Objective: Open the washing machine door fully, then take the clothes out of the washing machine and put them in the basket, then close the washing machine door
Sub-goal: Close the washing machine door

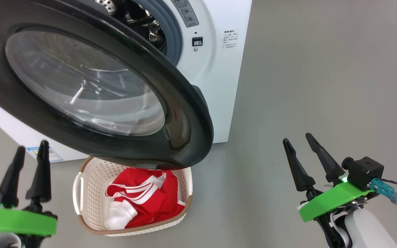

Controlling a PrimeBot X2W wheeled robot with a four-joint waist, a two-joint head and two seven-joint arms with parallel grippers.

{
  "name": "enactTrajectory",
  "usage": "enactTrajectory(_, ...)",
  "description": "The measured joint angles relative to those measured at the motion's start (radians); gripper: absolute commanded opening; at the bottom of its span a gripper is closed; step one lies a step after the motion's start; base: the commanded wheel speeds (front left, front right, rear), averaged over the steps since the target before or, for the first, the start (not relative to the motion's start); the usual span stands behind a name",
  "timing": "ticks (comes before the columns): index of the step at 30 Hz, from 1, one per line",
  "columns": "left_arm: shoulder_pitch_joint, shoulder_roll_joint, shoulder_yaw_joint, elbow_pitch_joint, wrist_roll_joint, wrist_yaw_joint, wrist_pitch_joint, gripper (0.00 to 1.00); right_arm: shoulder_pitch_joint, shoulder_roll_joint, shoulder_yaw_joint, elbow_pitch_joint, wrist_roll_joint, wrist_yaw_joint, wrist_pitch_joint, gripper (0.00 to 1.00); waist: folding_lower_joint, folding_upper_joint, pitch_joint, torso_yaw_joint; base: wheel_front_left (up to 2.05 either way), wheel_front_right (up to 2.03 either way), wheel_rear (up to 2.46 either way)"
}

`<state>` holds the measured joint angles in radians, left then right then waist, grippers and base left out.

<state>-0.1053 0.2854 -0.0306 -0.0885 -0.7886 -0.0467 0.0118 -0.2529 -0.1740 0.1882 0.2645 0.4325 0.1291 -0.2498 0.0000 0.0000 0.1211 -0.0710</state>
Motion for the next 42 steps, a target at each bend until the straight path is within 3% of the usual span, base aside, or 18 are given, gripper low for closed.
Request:
enactTrajectory(9, 0.108, -0.021, -0.012, 0.016, 0.131, 0.020, -0.180, 1.00, 0.000, -0.002, 0.000, -0.001, 0.000, 0.000, 0.000, 1.00, 0.0000, 0.0000, -0.008, -0.006, 0.00, 0.00, 0.00)
enactTrajectory(15, 0.144, -0.036, -0.025, 0.053, 0.199, 0.020, -0.241, 1.00, 0.000, -0.006, 0.000, -0.001, 0.000, 0.000, 0.000, 1.00, 0.0000, 0.0000, -0.015, -0.002, 0.00, 0.00, 0.00)
enactTrajectory(26, 0.158, -0.080, -0.018, 0.079, 0.300, 0.014, -0.261, 1.00, 0.001, -0.015, 0.008, 0.000, 0.000, 0.000, 0.000, 1.00, 0.0000, 0.0000, -0.025, 0.010, 0.00, 0.00, 0.00)
enactTrajectory(42, 0.162, -0.132, 0.013, 0.083, 0.364, -0.021, -0.264, 1.00, 0.002, -0.021, 0.015, 0.000, 0.000, 0.000, 0.000, 1.00, 0.0000, 0.0000, -0.039, 0.011, 0.00, 0.00, 0.00)
